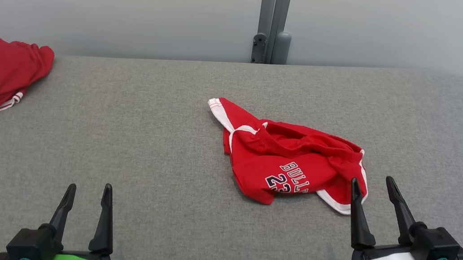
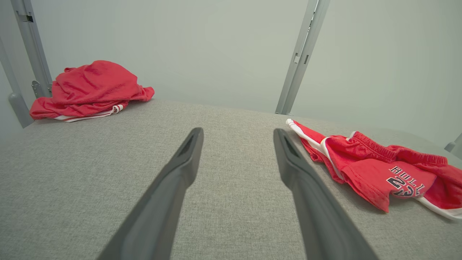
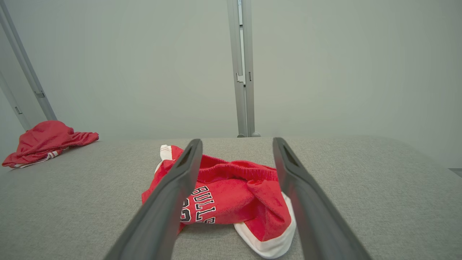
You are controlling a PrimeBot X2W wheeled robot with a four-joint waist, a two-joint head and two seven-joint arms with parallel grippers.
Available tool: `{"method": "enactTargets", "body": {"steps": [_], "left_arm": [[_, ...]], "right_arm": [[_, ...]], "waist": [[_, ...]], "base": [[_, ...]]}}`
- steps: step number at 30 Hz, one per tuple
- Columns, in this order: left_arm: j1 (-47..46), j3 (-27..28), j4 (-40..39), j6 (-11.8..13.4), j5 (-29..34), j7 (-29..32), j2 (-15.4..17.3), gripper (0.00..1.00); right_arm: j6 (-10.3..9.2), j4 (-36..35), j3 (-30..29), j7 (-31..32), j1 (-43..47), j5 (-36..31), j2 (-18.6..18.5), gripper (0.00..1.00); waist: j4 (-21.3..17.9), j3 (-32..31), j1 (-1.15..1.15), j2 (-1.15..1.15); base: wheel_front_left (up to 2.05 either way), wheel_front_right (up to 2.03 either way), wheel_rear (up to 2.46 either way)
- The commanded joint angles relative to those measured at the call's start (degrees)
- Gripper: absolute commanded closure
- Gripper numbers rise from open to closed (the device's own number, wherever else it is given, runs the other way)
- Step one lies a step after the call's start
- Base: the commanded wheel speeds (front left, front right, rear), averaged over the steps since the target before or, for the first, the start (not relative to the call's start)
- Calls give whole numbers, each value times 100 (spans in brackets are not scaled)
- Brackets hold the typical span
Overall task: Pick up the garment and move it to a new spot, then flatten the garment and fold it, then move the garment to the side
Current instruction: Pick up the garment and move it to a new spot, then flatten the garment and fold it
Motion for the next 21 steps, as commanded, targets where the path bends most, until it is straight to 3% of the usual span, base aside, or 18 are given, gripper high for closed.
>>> {"method": "enactTargets", "body": {"steps": [1, 11, 15, 21], "left_arm": [[82, 38, 17, -44, 99, -5, -30, 0], [14, 94, 48, -209, 246, -5, -151, 0], [-119, 58, 30, -276, 309, -5, -194, 0], [-276, -16, 37, -341, 358, -5, -236, 0]], "right_arm": [[0, 18, -17, -18, 57, 33, -15, 0], [0, 325, 164, -18, -248, -188, -14, 0], [0, 800, 354, 19, -703, -387, -15, 0], [0, 1664, 558, 643, -1680, -407, -14, 0]], "waist": [[4, 2, 0, 0], [174, 119, 0, 0], [367, 287, 0, 0], [765, 558, 0, 0]], "base": [[0, 0, 0], [0, 0, 0], [0, 0, 0], [0, 0, 0]]}}
